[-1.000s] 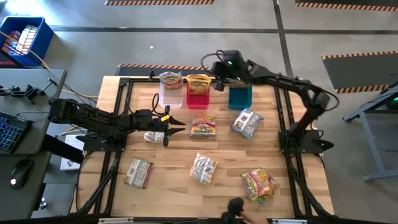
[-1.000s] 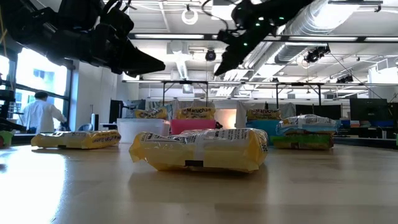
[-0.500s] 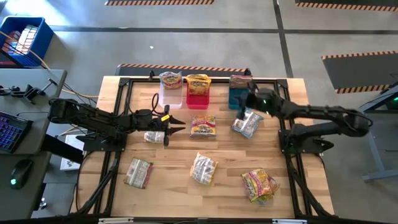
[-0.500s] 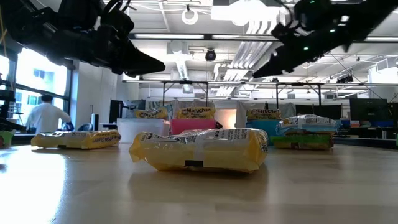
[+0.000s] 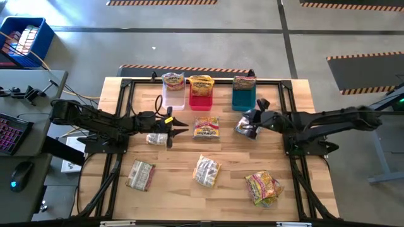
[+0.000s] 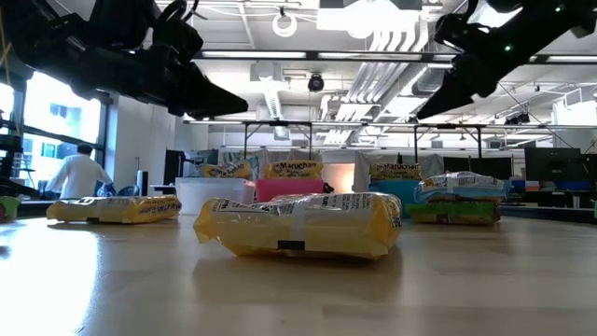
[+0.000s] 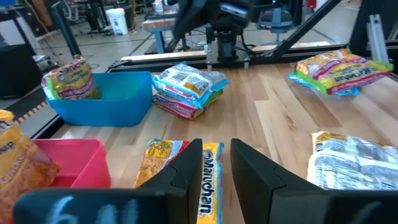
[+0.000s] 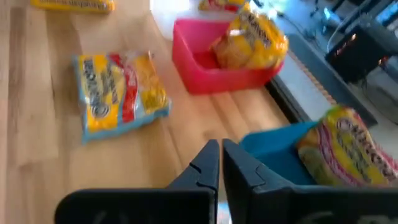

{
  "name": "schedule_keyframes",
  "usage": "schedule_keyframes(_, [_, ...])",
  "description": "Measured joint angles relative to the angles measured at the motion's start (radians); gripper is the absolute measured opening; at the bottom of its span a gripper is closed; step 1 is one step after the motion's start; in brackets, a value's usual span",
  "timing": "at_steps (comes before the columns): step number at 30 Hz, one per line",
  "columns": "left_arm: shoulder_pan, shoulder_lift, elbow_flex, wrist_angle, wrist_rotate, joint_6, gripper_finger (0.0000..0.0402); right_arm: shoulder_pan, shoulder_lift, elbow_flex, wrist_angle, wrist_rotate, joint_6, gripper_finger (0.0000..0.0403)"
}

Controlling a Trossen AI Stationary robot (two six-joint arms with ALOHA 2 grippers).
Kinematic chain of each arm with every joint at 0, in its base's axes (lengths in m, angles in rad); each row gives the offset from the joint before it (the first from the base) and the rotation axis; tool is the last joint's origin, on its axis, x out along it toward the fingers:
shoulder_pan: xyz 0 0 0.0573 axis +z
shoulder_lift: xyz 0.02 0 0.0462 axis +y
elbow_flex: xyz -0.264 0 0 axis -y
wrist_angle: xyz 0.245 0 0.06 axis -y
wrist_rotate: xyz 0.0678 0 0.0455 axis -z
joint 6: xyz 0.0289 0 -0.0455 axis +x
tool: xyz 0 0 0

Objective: Sort Maruchan noodles
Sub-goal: Put the blue noodle pack into the transparent bin

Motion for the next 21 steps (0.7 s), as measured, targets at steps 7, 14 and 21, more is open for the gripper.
schedule_keyframes(7, [0.0,0.0,0.0,0.0,-0.045,0.0,0.0074,0.147,0.035,0.023,-0.192,0.025,0.222,0.0049])
schedule_keyframes(14, [-0.001,0.001,0.0,0.001,-0.055,0.0,0.0074,0.247,0.185,0.023,-0.244,0.091,0.418,0.0159])
schedule_keyframes(21, [-0.001,0.001,0.0,0.0,-0.09,0.0,0.0087,0.28,0.387,0.056,-0.274,0.212,0.511,0.0239])
